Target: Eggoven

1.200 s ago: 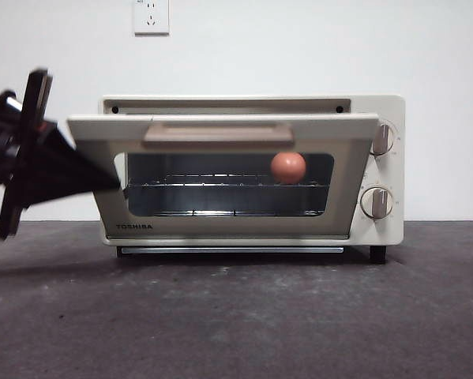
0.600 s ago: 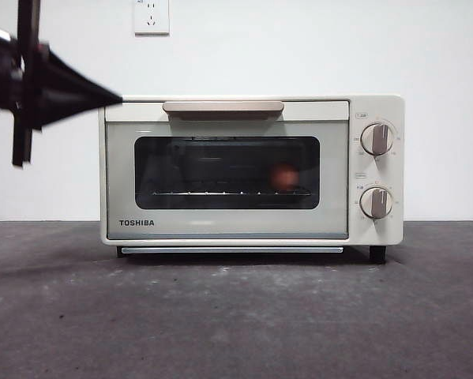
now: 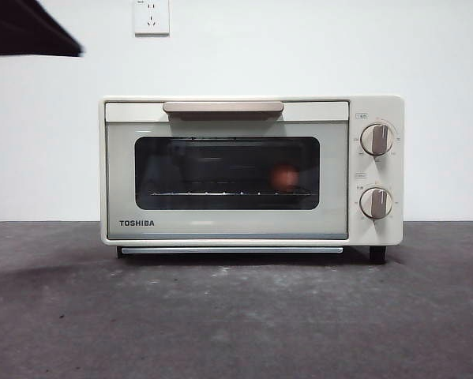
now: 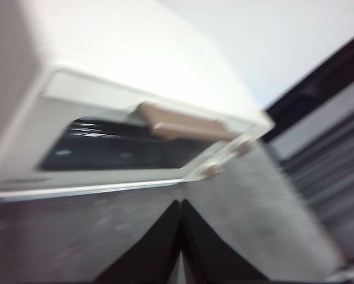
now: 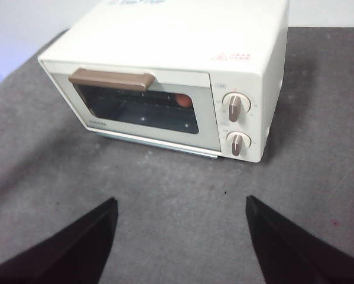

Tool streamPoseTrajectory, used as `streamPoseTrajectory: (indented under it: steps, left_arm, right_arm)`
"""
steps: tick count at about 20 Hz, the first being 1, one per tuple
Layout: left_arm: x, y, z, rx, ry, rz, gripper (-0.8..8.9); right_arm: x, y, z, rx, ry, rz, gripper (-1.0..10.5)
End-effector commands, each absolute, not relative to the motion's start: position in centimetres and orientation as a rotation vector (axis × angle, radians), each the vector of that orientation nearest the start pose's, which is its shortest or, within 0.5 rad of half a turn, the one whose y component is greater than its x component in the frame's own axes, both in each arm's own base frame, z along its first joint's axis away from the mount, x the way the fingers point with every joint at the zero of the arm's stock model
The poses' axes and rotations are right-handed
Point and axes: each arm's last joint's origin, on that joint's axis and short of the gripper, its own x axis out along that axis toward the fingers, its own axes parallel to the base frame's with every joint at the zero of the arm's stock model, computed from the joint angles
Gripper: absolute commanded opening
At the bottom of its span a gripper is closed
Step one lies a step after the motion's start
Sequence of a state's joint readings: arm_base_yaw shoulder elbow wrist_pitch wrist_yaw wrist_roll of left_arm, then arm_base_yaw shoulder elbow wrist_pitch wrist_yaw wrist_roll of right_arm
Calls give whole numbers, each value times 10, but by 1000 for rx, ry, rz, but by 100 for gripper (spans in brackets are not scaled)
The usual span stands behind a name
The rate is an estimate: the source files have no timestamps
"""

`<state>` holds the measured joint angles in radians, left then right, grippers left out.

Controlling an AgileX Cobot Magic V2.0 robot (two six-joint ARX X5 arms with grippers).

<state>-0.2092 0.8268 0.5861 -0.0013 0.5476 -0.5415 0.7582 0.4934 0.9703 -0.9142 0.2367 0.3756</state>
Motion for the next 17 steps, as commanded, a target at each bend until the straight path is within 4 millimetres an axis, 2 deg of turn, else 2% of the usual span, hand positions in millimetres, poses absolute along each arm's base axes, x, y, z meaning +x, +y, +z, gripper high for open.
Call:
streamPoseTrajectory:
  steps: [1, 7, 11, 17]
  left_arm:
    - [153, -48, 284, -389, 388, -584, 7]
    - [113, -36, 293, -315, 316, -494, 7]
    - [96, -31, 292, -276, 305, -455, 7]
    - [87, -29, 290, -246, 305, -458, 7]
  right_arm:
    - [58, 46, 347, 130, 464, 451, 317]
    - [73, 65, 314, 137, 340, 534, 168]
    - [81, 77, 287, 135, 229, 634, 17]
    - [86, 84, 263, 152, 166, 679, 4]
